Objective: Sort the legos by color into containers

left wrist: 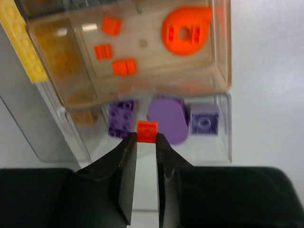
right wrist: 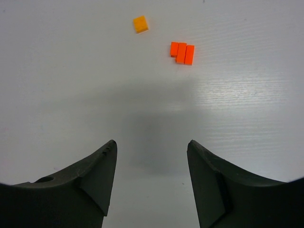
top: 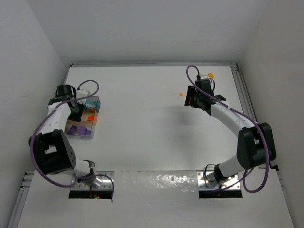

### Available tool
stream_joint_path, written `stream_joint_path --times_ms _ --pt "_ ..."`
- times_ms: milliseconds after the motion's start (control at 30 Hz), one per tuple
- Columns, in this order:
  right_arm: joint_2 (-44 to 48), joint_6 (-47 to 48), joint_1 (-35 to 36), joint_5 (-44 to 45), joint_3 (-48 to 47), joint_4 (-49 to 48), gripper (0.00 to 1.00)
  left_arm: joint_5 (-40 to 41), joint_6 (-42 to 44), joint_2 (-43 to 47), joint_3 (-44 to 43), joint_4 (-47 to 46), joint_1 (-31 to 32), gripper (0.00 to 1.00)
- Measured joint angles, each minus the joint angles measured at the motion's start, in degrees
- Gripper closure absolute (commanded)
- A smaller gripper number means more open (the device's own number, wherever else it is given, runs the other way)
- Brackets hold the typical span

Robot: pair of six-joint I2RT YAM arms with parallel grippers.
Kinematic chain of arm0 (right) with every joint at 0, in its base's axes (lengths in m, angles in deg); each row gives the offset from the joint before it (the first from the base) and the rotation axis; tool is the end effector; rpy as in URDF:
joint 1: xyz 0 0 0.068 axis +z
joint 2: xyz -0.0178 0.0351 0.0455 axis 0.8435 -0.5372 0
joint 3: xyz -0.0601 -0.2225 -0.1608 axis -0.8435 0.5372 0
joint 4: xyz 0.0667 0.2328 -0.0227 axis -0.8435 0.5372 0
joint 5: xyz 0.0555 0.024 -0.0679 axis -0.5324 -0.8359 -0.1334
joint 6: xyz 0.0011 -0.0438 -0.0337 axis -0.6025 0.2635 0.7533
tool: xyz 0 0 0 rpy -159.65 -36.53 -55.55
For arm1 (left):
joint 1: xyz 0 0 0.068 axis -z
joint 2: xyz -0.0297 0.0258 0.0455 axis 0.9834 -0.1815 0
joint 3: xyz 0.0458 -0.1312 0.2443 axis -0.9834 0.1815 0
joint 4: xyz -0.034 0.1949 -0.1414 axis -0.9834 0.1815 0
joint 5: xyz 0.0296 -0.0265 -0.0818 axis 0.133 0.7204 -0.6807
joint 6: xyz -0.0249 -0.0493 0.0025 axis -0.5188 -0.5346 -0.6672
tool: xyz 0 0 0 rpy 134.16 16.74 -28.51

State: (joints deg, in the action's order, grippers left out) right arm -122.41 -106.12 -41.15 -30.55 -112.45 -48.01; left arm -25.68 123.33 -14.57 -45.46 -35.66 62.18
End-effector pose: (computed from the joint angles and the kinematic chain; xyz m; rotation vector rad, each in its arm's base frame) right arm 0.2959 0.0799 0.2454 0.3539 2.3103 0.1965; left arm 0.2304 0.0711 0.2520 0.4176 2.7202 0.2247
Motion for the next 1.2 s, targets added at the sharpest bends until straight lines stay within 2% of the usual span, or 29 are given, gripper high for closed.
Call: stream_joint_path --times_ms 200,267,300,400,500,700,833,1033,1200 --pt "0.0 0.0 0.0 0.1 0.0 1.2 0.39 -1.3 -0.2 -9.5 -4.4 -6.8 0.0 0.98" --pt "0.0 0.2 0.0 0.0 0.0 1.8 0.36 -1.2 0.0 -11.6 -4.9 -8.0 0.0 0.89" --pt "0.0 0.8 0.0 0.0 0.0 2.1 0.32 -1.2 0.1 -12.4 -4.9 -8.4 0.0 0.81" --pt "0.0 4.5 -0.1 -2.7 0.0 2.2 0.29 -1.1 0.9 -13.6 -4.9 -8.7 0.0 0.64" --pt "-0.3 10.8 -0.2 -6.4 0.0 1.8 0.29 -1.1 1.5 -13.6 -5.0 -8.9 0.0 0.54" --pt "-5.8 25.8 -2.3 -13.4 -2.7 0.4 0.27 -1.1 1.6 -13.6 -5.6 -8.5 0.0 0.5" --pt "-12.9 34.5 -6.6 -17.8 -8.3 0.3 0.31 -1.6 0.9 -13.5 -7.9 -7.8 0.0 0.5" --pt "-24.5 47.5 -10.3 -20.7 -19.8 3.8 0.31 -4.4 -0.9 -11.5 -11.7 -5.5 0.0 0.5" --pt "-30.3 58.6 -10.8 -25.6 -23.4 7.8 0.27 -6.3 -2.0 -9.4 -15.1 -4.0 0.0 0.5"
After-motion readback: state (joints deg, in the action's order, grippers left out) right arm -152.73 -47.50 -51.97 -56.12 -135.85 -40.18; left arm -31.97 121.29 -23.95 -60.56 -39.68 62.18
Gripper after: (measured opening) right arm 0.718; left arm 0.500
